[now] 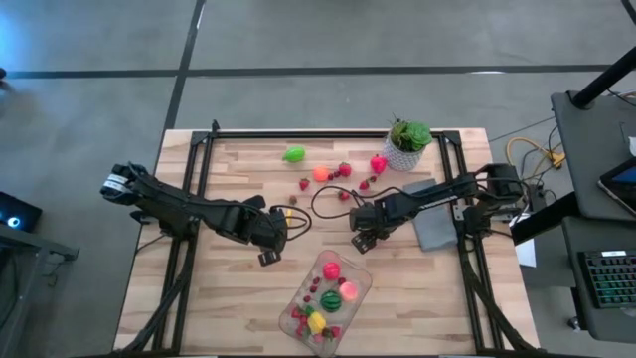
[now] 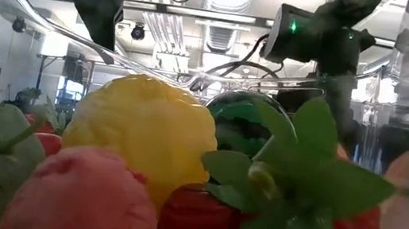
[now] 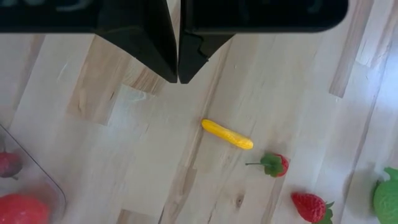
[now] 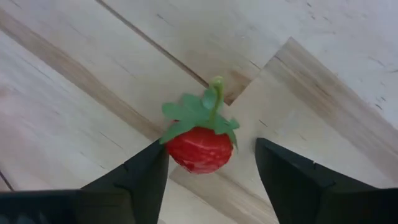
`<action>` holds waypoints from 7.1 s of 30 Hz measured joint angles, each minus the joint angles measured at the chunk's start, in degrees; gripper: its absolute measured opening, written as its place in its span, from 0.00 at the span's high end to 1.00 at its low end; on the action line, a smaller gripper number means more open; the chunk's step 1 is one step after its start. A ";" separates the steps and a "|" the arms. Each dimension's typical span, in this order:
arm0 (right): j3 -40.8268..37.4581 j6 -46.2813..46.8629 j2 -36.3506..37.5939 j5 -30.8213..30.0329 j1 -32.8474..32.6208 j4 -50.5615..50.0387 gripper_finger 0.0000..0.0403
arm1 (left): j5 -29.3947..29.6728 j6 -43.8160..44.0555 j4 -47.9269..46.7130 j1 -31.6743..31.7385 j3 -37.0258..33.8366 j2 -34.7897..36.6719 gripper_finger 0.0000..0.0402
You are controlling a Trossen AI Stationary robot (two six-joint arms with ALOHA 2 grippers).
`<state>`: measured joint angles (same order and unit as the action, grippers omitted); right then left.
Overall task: Pick and placing Produce into tupperware
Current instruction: Put the red strawberry into the transparent basket, then put the yellow corn into the transparent basket, then put the red apple into the transparent basket
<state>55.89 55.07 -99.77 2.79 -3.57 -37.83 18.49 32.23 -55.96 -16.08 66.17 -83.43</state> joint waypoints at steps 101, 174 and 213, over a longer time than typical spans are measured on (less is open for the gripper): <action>13.76 -7.73 13.55 -4.47 -9.03 -9.99 0.35 | -6.86 24.02 27.31 18.19 -13.20 -11.72 0.55; 13.32 3.40 30.29 -23.92 -12.13 -23.36 0.37 | -22.68 30.32 56.94 -3.86 -6.45 -8.68 0.57; 12.27 7.65 17.71 -22.44 15.12 -19.01 0.43 | -8.35 -7.09 17.99 30.35 -8.09 9.76 0.45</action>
<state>68.16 62.72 -82.06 -19.65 11.55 -56.84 10.14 25.13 -37.98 14.28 58.08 -73.67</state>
